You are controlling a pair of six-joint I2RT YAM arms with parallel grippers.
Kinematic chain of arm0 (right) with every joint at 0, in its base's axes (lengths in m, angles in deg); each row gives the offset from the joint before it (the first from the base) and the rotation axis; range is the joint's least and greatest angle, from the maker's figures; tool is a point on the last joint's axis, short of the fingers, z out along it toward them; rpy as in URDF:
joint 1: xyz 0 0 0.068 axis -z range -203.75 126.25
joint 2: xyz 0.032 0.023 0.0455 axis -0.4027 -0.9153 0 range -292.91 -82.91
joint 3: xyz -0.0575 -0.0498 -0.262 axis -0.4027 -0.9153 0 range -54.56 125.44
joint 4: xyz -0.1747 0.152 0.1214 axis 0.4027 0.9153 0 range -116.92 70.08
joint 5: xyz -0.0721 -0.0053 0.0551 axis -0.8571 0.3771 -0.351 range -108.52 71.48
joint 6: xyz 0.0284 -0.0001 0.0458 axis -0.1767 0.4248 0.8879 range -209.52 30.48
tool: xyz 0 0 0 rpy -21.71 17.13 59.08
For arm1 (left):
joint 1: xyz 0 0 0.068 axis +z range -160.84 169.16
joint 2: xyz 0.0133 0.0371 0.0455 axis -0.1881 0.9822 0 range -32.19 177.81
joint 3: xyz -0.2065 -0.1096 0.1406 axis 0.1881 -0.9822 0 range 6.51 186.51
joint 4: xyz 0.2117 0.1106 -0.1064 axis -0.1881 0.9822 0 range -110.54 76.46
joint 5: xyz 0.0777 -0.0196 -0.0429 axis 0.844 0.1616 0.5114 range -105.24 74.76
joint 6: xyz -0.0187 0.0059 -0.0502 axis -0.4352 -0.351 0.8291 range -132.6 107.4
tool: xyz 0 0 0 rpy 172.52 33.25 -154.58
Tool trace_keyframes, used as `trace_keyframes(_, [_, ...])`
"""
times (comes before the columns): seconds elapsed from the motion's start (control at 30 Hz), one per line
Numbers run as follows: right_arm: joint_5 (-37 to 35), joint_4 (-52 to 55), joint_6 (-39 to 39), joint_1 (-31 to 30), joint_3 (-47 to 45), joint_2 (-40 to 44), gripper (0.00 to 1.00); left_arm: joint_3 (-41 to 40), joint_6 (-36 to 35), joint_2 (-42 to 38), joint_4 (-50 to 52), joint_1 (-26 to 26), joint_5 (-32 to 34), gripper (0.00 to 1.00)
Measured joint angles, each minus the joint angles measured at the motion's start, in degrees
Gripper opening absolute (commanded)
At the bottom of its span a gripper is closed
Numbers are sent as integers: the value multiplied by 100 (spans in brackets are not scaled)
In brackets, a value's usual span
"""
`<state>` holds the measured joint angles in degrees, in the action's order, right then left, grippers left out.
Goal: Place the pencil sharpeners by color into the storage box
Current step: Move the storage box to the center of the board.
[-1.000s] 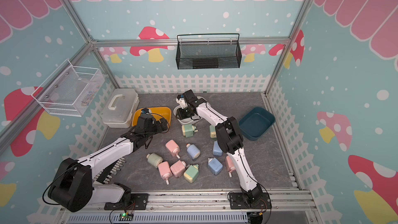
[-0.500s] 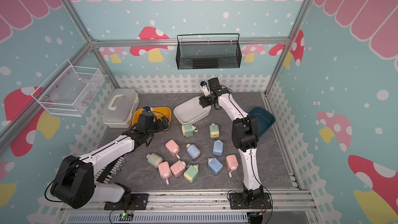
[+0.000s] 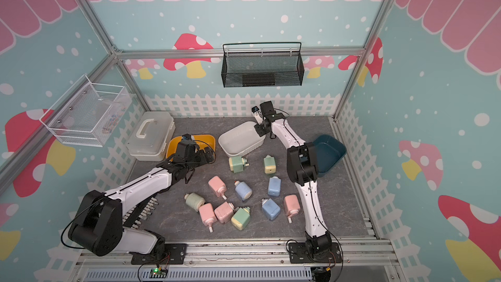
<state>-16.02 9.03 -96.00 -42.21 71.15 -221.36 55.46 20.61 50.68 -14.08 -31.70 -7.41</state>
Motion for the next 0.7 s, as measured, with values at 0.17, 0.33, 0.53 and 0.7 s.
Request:
trace_keyframes(0.17, [63, 22, 155, 4, 459, -409, 36, 28, 2, 44, 39, 20, 0, 99])
trace_keyframes(0.33, [96, 136, 289, 4, 848, -699, 33, 50, 0, 90, 96, 46, 0, 99])
trace_keyframes(0.53, [166, 221, 402, 4, 911, -745, 19, 118, 0, 181, 107, 98, 0, 99])
trace_keyframes(0.7, [155, 267, 435, 11, 916, -745, 11, 160, 0, 273, 125, 136, -33, 99])
